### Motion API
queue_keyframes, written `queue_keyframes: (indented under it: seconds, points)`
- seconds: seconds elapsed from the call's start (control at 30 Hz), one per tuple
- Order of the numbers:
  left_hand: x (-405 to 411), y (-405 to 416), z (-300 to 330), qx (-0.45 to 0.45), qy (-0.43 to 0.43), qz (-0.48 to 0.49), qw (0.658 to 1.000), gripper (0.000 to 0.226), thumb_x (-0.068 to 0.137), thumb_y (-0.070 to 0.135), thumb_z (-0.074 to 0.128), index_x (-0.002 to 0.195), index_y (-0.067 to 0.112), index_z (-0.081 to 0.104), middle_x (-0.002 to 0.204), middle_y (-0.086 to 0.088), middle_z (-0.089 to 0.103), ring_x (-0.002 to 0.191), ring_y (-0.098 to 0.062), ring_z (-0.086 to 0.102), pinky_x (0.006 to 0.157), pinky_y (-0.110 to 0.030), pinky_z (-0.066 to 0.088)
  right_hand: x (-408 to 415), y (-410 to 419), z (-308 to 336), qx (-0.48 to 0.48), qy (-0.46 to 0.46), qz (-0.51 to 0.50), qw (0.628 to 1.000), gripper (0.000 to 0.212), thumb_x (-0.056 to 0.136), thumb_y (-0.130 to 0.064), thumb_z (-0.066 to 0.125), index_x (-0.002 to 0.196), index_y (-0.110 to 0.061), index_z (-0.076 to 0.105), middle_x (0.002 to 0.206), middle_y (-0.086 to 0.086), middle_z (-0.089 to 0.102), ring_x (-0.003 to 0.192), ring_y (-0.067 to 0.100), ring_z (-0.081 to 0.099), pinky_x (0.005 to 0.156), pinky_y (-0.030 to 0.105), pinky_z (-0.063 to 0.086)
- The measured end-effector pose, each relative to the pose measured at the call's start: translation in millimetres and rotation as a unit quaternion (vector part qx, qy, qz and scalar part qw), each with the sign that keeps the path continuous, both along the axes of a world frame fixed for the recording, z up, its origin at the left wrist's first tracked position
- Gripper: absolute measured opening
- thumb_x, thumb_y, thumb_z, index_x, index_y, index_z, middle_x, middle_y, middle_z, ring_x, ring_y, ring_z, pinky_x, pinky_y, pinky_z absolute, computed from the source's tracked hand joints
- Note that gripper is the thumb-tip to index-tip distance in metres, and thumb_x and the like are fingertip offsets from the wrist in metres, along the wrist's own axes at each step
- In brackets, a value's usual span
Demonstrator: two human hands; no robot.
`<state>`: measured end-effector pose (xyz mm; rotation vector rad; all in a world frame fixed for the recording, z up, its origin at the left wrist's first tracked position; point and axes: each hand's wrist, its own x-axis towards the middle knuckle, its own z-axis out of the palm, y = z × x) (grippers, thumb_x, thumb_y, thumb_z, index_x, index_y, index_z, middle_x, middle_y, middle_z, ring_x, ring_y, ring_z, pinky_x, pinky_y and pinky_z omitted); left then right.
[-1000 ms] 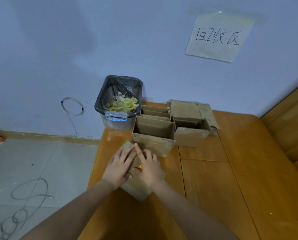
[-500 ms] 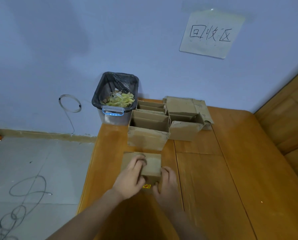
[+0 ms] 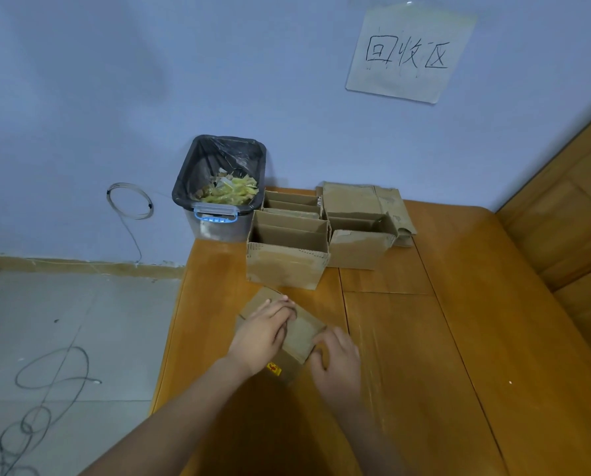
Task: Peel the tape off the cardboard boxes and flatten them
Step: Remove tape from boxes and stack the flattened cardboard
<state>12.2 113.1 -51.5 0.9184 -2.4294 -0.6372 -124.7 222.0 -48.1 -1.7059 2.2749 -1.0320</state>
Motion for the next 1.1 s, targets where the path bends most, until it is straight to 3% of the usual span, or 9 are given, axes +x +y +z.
queue_keyframes:
  seconds: [0.13, 0.23, 0.57, 0.77, 0.9, 1.1]
  points:
    - [3, -2, -2, 0.023, -0.002, -0.009, 1.000, 0.025, 0.102, 0.007, 0.039, 0.116, 0.008, 0.059, 0.138, 0.002, 0.053, 0.142, -0.009, 0.030, 0.118, -0.018, 0.007, -17, -18, 3, 0.061, 0.010, 0.066, 0.996, 0.042, 0.084, -0.019, 0.050, 0.124, -0.017, 0.060, 0.126, -0.002, 0.052, 0.119, 0.016, 0.041, 0.097, 0.031, 0.035]
    - [5, -4, -1, 0.035, -0.001, -0.012, 0.999, 0.023, 0.103, 0.009, 0.039, 0.115, 0.008, 0.058, 0.137, 0.001, 0.053, 0.142, -0.010, 0.031, 0.117, -0.015, 0.006, -18, -27, 3, 0.106, 0.071, 0.129, 0.983, 0.054, 0.086, -0.032, 0.041, 0.139, -0.028, 0.047, 0.133, -0.007, 0.045, 0.124, 0.015, 0.034, 0.100, 0.034, 0.034]
    - [-1, -9, -1, 0.038, -0.019, -0.031, 0.999, 0.028, 0.105, 0.012, 0.034, 0.123, 0.010, 0.055, 0.149, 0.003, 0.043, 0.145, -0.006, 0.022, 0.112, -0.007, -0.005, -20, -16, -4, 0.046, 0.055, 0.117, 0.991, 0.034, 0.084, -0.021, 0.052, 0.115, -0.019, 0.064, 0.125, -0.004, 0.055, 0.113, 0.011, 0.045, 0.091, 0.026, 0.041]
    - [-3, -16, 2, 0.058, -0.033, -0.045, 0.997, 0.025, 0.103, 0.006, 0.037, 0.117, 0.010, 0.058, 0.148, 0.006, 0.044, 0.144, -0.004, 0.024, 0.119, -0.021, 0.008, -12, -12, -6, 0.056, 0.042, 0.085, 0.994, 0.025, 0.080, -0.020, 0.055, 0.104, -0.018, 0.065, 0.122, 0.000, 0.056, 0.106, 0.018, 0.052, 0.084, 0.026, 0.042]
    - [-8, -19, 9, 0.087, -0.014, -0.043, 0.995, 0.034, 0.100, 0.001, 0.041, 0.127, 0.010, 0.058, 0.144, 0.001, 0.049, 0.140, -0.011, 0.035, 0.119, -0.029, 0.020, -6, -13, -3, 0.069, 0.033, 0.073, 0.994, 0.015, 0.080, -0.020, 0.058, 0.095, -0.018, 0.061, 0.113, 0.000, 0.053, 0.098, 0.019, 0.050, 0.074, 0.026, 0.043]
    - [-6, -17, 3, 0.092, 0.000, -0.031, 0.995, 0.038, 0.099, -0.001, 0.041, 0.132, 0.010, 0.058, 0.144, 0.002, 0.049, 0.141, -0.010, 0.034, 0.120, -0.027, 0.015, -6, -15, 3, 0.103, 0.068, 0.084, 0.989, 0.030, 0.089, -0.026, 0.053, 0.118, -0.023, 0.059, 0.126, -0.006, 0.047, 0.107, 0.013, 0.045, 0.076, 0.019, 0.041]
